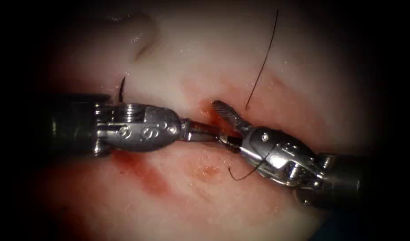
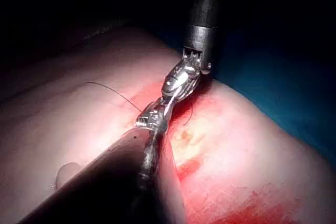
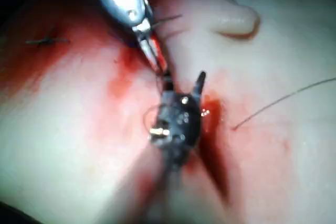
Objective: Wound Closure
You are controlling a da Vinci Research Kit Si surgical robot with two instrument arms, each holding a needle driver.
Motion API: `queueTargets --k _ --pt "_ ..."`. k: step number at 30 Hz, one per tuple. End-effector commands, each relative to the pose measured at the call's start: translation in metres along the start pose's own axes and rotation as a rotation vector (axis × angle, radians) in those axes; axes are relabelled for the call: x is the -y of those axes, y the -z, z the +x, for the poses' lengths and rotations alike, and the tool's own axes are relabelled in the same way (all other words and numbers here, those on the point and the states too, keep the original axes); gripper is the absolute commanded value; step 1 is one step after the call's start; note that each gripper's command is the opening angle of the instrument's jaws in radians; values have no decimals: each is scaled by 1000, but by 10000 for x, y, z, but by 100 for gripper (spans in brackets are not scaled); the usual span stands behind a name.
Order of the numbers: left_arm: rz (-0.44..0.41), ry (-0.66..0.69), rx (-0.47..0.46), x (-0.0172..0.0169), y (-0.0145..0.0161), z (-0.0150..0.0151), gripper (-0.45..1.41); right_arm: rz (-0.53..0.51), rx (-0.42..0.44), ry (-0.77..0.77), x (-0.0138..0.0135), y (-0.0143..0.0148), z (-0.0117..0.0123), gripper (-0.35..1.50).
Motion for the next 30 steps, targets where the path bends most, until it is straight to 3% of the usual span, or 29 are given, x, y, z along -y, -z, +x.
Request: queueTargets --k 1,12,23,30 --pt "-3 -1 -1 1 -7 -2 -45 12 1 -1 8 -8 -3 71" --pt "1 4 -1 9 5 -3 -45 23 40 9 9 -10 -8 71" --pt "7 -2 15 44 -22 9 -45 79 84 26 20 -16 -22 71" --pt "-5 -8 58 68 -34 -6 -45 97 86 30 23 -16 -25 69"
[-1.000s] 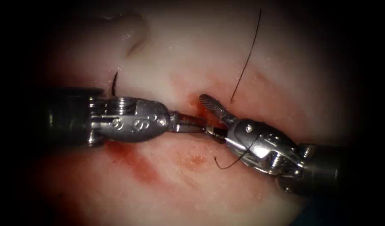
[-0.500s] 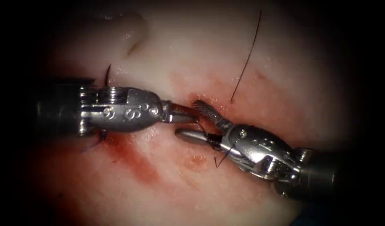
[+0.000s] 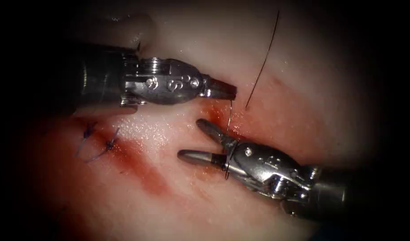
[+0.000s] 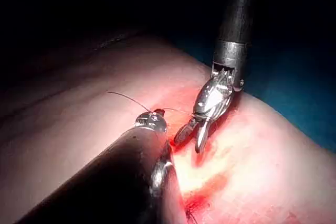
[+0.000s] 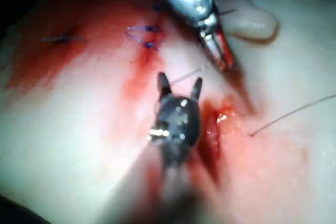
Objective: Wound Closure
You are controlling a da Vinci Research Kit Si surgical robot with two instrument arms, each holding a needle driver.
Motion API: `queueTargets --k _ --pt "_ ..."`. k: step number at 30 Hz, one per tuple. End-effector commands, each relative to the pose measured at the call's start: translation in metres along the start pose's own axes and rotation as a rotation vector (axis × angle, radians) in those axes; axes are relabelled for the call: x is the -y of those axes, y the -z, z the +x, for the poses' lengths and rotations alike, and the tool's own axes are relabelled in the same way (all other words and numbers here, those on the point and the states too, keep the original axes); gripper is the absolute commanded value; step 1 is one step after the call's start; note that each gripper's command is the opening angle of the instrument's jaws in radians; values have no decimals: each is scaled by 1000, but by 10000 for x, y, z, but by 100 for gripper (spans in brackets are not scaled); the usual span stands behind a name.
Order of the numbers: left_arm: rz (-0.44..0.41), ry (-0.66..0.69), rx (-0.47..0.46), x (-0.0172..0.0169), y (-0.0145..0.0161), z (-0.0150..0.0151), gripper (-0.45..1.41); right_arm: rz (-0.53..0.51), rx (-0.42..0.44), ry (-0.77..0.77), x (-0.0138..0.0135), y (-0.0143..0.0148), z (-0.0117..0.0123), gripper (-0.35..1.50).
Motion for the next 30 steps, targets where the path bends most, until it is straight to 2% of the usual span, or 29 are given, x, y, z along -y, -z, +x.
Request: queueTargets --k 1,10,16,23,30 --pt "-7 -7 11 3 -12 -5 -45 3 -1 0 3 -7 -3 69" --pt "-43 -49 26 -4 -50 -39 -45 9 -6 0 4 -7 -2 69" --pt "-54 -39 22 -12 -72 -45 -45 14 -29 -6 5 -7 -1 69" --pt "-60 -44 18 -14 -87 -46 -45 28 -93 -44 7 -3 6 69" --pt "-67 -43 14 -24 -92 -53 -45 33 -177 -64 1 16 24 62"
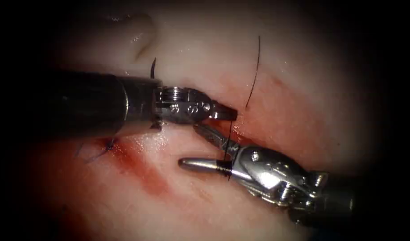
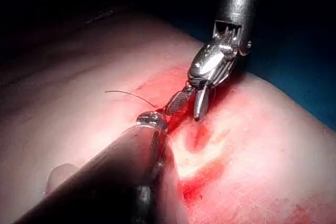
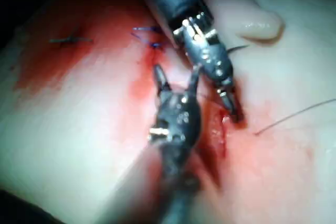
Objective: Wound Closure
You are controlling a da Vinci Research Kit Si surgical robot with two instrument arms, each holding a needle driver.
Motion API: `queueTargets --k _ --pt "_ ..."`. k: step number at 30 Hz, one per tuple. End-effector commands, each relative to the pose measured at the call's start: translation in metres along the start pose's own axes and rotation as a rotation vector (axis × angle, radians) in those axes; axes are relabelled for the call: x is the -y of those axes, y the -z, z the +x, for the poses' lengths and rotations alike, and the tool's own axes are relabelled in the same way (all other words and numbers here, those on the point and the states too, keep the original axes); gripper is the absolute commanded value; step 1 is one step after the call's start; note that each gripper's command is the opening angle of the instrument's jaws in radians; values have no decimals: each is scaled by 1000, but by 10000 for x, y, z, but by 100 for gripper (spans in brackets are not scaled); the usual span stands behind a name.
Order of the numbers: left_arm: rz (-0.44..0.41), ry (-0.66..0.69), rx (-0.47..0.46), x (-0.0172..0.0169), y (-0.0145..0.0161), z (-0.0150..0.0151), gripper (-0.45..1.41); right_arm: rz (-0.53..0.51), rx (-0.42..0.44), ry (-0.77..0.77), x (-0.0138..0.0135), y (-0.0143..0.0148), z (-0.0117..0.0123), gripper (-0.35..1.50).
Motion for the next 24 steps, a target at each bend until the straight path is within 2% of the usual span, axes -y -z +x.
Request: queueTargets --k 1,8,16,24 --pt "-3 -2 -3 2 -9 1 -45 -18 -9 -4 -2 -2 -1 62" --pt "-12 -3 -4 -8 -11 8 -45 -72 -32 -7 -10 14 2 62" --pt "-16 -6 -17 -21 -7 15 -45 -161 -47 -2 -21 17 -3 59" --pt "-23 -9 -24 -31 3 18 -45 -265 -68 -30 -47 32 -1 54"
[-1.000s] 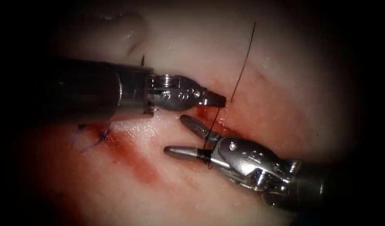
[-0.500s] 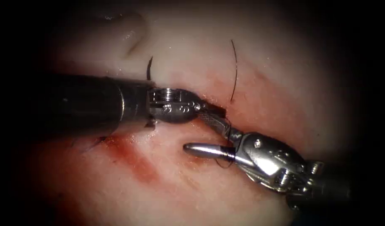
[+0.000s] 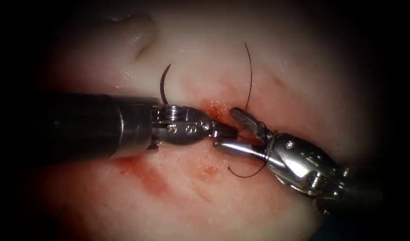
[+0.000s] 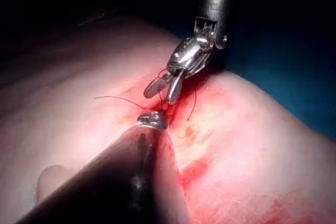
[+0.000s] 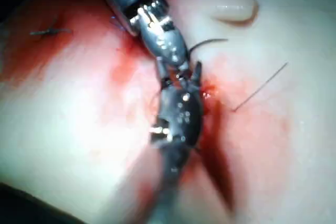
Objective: Wound Closure
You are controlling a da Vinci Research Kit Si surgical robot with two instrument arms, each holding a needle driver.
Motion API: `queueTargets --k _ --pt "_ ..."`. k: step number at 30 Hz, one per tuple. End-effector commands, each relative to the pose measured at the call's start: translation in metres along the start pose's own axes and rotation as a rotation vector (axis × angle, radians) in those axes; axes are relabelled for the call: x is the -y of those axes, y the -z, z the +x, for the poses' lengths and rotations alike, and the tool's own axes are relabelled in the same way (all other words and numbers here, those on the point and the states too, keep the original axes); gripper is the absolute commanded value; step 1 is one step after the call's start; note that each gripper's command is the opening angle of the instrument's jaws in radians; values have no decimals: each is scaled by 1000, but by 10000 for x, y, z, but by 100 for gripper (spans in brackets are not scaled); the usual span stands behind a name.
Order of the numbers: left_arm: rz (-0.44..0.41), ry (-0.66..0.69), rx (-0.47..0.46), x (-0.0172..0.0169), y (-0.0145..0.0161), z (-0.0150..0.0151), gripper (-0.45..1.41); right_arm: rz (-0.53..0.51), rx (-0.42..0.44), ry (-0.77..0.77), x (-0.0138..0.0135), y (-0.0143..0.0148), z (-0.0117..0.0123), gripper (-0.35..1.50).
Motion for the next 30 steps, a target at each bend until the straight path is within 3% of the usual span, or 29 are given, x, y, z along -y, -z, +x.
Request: queueTargets --k 1,13,22,30 --pt "0 -2 -1 0 -8 0 -45 -15 -4 -5 -4 -6 -6 54" --pt "4 3 -2 0 -2 1 -45 -96 -22 -25 -35 -18 -9 51" --pt "9 16 1 10 -2 -3 -45 -111 -2 -35 -50 -28 -27 51" --pt "14 32 3 23 -3 -6 -45 -120 -2 -41 -61 -31 -24 51"
